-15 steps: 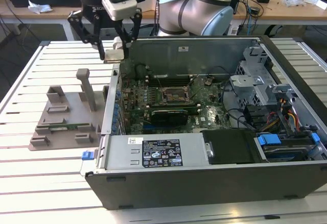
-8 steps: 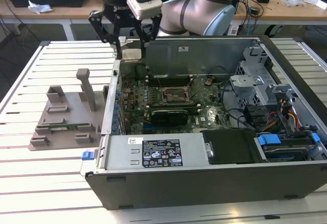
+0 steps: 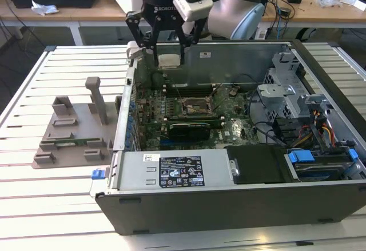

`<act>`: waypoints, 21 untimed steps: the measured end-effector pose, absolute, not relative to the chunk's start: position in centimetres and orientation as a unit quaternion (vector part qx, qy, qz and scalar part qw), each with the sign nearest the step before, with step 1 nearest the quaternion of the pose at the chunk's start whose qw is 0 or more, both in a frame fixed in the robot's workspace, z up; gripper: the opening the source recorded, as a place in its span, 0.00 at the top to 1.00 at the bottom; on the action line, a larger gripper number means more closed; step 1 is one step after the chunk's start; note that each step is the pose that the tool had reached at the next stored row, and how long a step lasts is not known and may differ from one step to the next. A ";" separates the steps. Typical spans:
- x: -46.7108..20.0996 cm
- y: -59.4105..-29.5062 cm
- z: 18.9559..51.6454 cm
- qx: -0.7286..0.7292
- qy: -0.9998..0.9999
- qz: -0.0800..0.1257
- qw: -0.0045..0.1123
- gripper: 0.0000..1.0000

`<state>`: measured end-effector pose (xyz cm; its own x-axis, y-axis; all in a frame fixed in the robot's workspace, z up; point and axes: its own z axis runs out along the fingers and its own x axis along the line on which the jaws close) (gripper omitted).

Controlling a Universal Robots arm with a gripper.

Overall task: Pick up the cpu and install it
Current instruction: 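Pick up the cpu and move it towards the insertion slot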

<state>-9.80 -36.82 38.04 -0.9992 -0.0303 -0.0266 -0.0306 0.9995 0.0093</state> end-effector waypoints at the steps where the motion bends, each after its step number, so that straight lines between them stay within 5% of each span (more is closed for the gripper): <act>1: -9.5 -36.8 38.0 -0.015 1.000 0.005 0.013 0.46; 21: -4.2 -36.1 36.5 -0.015 1.000 0.005 0.013 0.46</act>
